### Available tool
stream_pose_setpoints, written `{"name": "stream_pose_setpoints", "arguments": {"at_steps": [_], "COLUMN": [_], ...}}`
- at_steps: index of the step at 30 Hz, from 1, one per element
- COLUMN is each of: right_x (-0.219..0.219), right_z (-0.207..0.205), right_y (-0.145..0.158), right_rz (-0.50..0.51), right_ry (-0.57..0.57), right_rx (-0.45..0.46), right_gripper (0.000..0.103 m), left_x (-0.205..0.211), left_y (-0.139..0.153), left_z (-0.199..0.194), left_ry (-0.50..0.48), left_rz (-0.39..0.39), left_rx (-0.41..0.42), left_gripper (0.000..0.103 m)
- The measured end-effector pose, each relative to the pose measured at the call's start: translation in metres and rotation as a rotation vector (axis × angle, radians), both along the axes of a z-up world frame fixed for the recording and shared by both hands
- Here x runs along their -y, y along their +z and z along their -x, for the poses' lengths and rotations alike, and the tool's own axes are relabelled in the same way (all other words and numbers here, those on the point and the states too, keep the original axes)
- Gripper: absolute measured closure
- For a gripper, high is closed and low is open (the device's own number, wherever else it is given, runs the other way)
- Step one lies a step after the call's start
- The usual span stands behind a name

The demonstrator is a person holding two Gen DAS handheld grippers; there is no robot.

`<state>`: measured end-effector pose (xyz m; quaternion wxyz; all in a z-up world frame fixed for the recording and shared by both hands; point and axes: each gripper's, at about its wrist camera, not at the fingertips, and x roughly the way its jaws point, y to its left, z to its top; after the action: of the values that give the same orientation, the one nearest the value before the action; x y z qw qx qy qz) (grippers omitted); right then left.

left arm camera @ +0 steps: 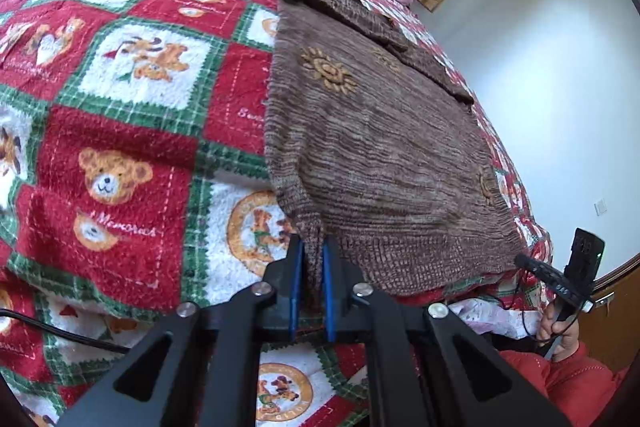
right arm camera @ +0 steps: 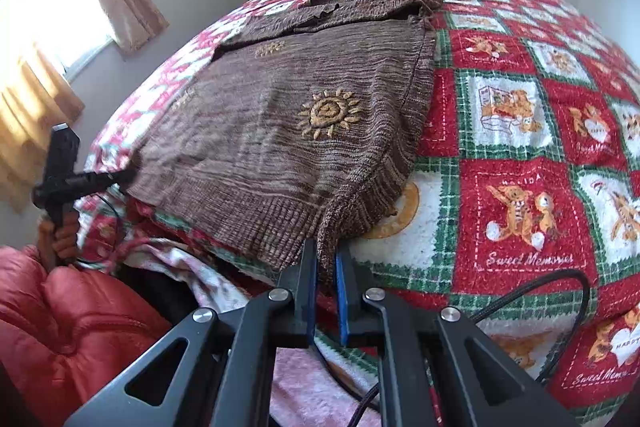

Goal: Fold small clothes

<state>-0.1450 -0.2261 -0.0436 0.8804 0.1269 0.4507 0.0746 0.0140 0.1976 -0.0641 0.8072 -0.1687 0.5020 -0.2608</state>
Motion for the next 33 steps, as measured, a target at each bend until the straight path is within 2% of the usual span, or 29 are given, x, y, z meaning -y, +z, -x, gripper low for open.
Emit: {"name": "stream_pose_setpoints", "arguments": {"at_steps": [4, 8, 11, 13, 18, 21, 27, 29, 31, 32, 33], "right_x": [0.009, 0.022, 0.042, 0.057, 0.086, 0.097, 0.108, 0.112, 0.118, 0.122, 0.125], "right_z": [-0.001, -0.019, -0.047, -0.070, -0.136, -0.167, -0.209, -0.216, -0.216, -0.216, -0.216], "right_y": [0.026, 0.057, 0.074, 0.077, 0.064, 0.049, 0.008, -0.004, -0.013, -0.016, -0.017], "right_rz": [-0.138, -0.252, -0.319, -0.361, -0.391, -0.371, -0.346, -0.371, -0.429, -0.468, -0.492], "right_ry": [-0.011, -0.029, -0.068, -0.113, -0.227, -0.258, -0.295, -0.313, -0.319, -0.326, -0.330], "right_rx": [0.060, 0.118, 0.155, 0.159, 0.140, 0.112, 0.042, 0.019, 0.006, -0.001, -0.009], "right_gripper": [0.096, 0.096, 0.096, 0.096, 0.096, 0.096, 0.095, 0.095, 0.094, 0.094, 0.093], "left_x": [0.003, 0.008, 0.016, 0.026, 0.047, 0.062, 0.074, 0.072, 0.064, 0.058, 0.053], "left_y": [0.020, 0.050, 0.067, 0.075, 0.069, 0.059, 0.031, 0.028, 0.028, 0.030, 0.033], "left_z": [-0.005, -0.026, -0.053, -0.078, -0.138, -0.168, -0.214, -0.218, -0.221, -0.221, -0.219], "left_ry": [-0.016, -0.016, 0.011, 0.024, 0.062, 0.072, 0.089, 0.078, 0.076, 0.069, 0.062], "left_rz": [0.068, 0.100, 0.089, 0.054, -0.002, -0.074, -0.155, -0.156, -0.145, -0.132, -0.130], "left_rx": [0.010, 0.061, 0.099, 0.123, 0.099, 0.093, 0.005, -0.020, -0.037, -0.033, -0.020], "left_gripper": [0.094, 0.094, 0.094, 0.094, 0.094, 0.094, 0.093, 0.087, 0.065, 0.063, 0.055]}}
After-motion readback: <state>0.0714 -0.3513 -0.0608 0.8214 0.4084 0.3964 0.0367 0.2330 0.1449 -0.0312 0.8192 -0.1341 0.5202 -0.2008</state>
